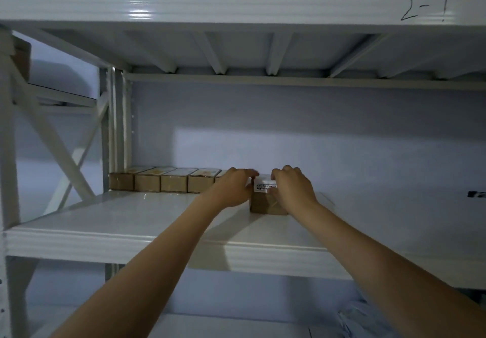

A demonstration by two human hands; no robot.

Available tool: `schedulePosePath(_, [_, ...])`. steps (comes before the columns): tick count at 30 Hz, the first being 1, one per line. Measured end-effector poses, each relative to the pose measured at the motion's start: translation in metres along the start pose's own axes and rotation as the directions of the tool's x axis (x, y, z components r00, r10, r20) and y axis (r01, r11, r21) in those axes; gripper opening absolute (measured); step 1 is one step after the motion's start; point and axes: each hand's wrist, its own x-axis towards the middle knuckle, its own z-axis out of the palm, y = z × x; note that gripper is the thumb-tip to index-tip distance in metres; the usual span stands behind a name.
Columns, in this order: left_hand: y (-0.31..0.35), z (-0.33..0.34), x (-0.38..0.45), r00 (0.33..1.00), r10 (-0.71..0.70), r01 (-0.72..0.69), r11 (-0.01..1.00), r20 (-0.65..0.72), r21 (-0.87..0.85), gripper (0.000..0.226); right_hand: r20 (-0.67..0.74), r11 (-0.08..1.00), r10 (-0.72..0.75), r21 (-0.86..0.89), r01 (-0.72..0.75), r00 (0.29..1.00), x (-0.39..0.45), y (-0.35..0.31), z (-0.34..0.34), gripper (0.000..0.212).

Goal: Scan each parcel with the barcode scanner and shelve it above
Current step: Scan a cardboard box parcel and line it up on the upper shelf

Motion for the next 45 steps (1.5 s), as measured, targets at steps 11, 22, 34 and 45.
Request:
schedulePosePath(11, [-0.042,0.006,0.06,0.957,-0.177,0.087,0.932,0.231,0.352,0.052,0.398,1.0,0.012,-0.016,-0.005,0.917,0.076,-0.017,0.024,0.009])
schedulePosePath(22, [-0.05,0.036,0.093,0.949,-0.221,0.131,0.925,0.223,0.357,0.056,0.424,0.996,0.01,0.077,-0.047,0.906,0.115,0.003,0.07,0.045])
schedulePosePath(34, [-0.051,0.054,0.099,0.987,-0.087,0.04,0.947,0.136,0.318,0.057,0.333,0.991,-0.025,0.134,-0.021,0.943,0.112,0.007,0.103,0.082])
schedulePosePath(45, [-0.055,0.037,0.099,0.985,-0.168,0.16,0.977,0.046,0.143,0.057,0.297,0.971,0.068,0.2,-0.132,0.952,0.105,0.0,0.07,0.061])
